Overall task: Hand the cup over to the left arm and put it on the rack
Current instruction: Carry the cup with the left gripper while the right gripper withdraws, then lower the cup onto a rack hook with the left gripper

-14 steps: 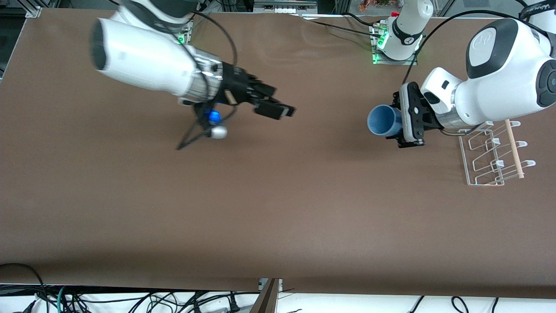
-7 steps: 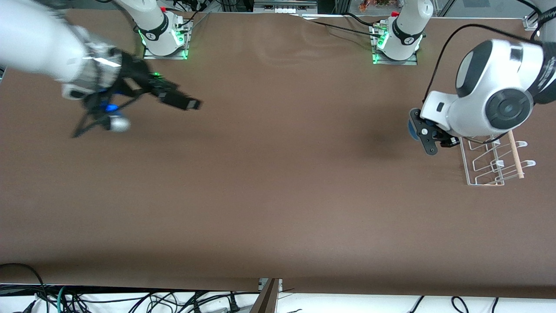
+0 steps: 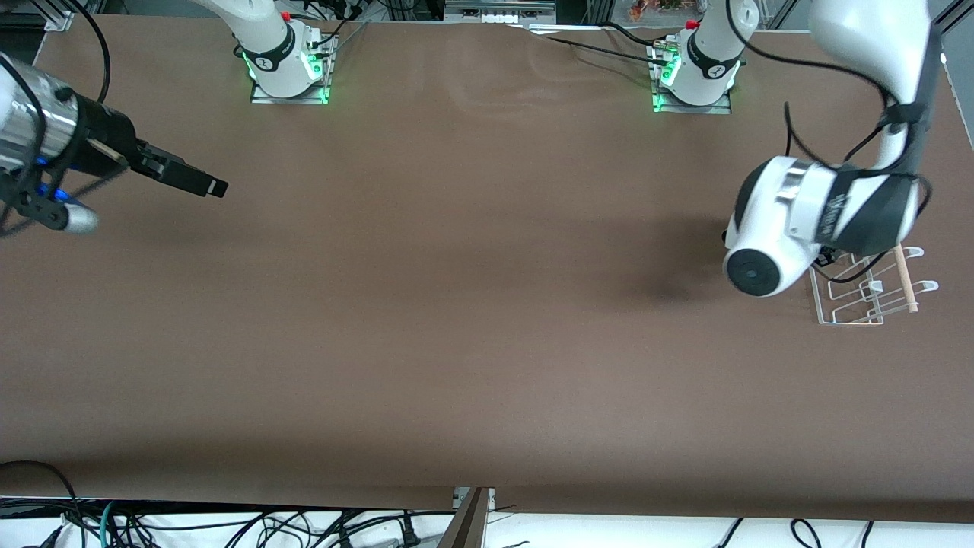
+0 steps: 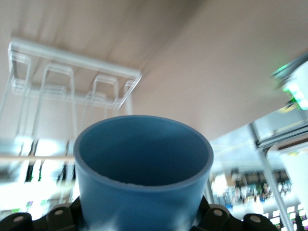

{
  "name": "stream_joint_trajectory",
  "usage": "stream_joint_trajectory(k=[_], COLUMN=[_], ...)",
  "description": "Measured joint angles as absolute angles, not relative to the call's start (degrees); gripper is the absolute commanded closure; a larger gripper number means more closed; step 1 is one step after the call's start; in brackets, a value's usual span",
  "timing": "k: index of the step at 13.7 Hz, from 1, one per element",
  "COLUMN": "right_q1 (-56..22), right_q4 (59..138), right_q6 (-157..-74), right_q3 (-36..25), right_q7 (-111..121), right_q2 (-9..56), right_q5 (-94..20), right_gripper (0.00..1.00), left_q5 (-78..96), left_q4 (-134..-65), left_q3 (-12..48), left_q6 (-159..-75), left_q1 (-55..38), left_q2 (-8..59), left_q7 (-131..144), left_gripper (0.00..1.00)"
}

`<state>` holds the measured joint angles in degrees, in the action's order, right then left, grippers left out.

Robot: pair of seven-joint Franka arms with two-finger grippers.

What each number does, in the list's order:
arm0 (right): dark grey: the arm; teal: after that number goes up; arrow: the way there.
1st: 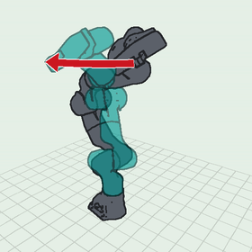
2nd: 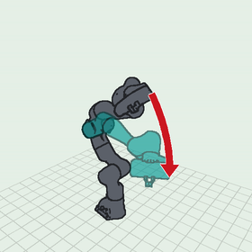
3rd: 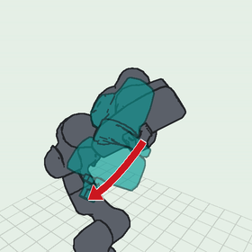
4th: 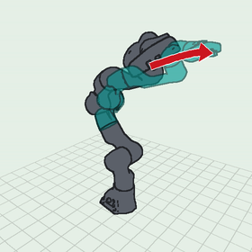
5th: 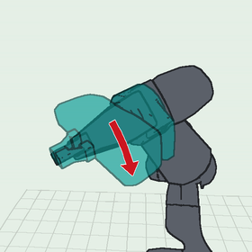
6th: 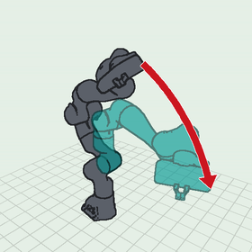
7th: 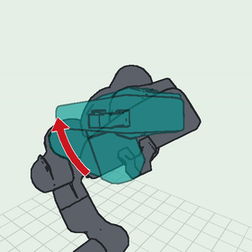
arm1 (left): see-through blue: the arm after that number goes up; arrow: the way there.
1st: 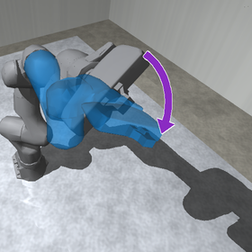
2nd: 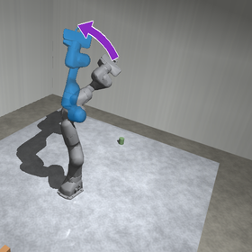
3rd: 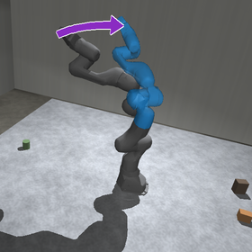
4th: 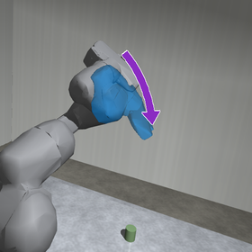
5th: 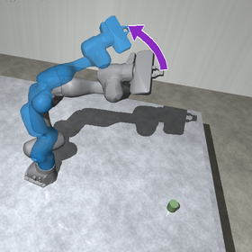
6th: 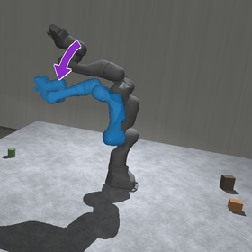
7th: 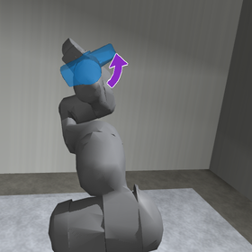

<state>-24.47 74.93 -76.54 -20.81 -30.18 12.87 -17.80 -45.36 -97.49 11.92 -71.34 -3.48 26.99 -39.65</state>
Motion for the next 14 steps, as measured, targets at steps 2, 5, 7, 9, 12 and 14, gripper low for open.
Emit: stream_joint_trajectory(k=[2,5,7,9,12,14], right_q1=[-24.23,-21.34,-13.35,-8.82,-5.84,-5.51], right_q4=[79.94,92.66,97.55,98.83,98.86,98.87], right_q6=[-80.81,-88.52,-90.27,-91.15,-91.19,-91.21], right_q3=[-21.19,-19.20,-10.57,-5.71,-3.82,-3.37], right_q7=[-26.26,-21.13,-19.17,-16.51,-6.93,-5.00], right_q2=[10.72,2.46,-1.10,-2.09,-2.11,-2.10], right_q5=[-15.01,-11.44,-7.19,-4.99,-1.22,0.59], right_gripper=[0.02,0.02,0.02,0.02,0.01,0.01], left_q5=[-57.64,-70.17,-76.44,-82.86,-87.04,-87.80], left_q4=[-103.19,-114.05,-118.24,-121.53,-124.96,-125.87], left_q3=[12.19,12.26,11.92,11.70,11.55,11.58], left_q6=[-70.81,-71.04,-72.96,-77.92,-83.29,-85.09], left_q1=[-5.79,-7.69,-6.09,-1.76,4.37,5.20], left_q2=[28.10,28.44,28.16,26.66,23.62,22.97], left_q7=[-34.27,-25.10,-23.35,-23.18,-23.18,-23.17], left_gripper=[1.00,1.00,1.00,1.00,1.00,1.00])
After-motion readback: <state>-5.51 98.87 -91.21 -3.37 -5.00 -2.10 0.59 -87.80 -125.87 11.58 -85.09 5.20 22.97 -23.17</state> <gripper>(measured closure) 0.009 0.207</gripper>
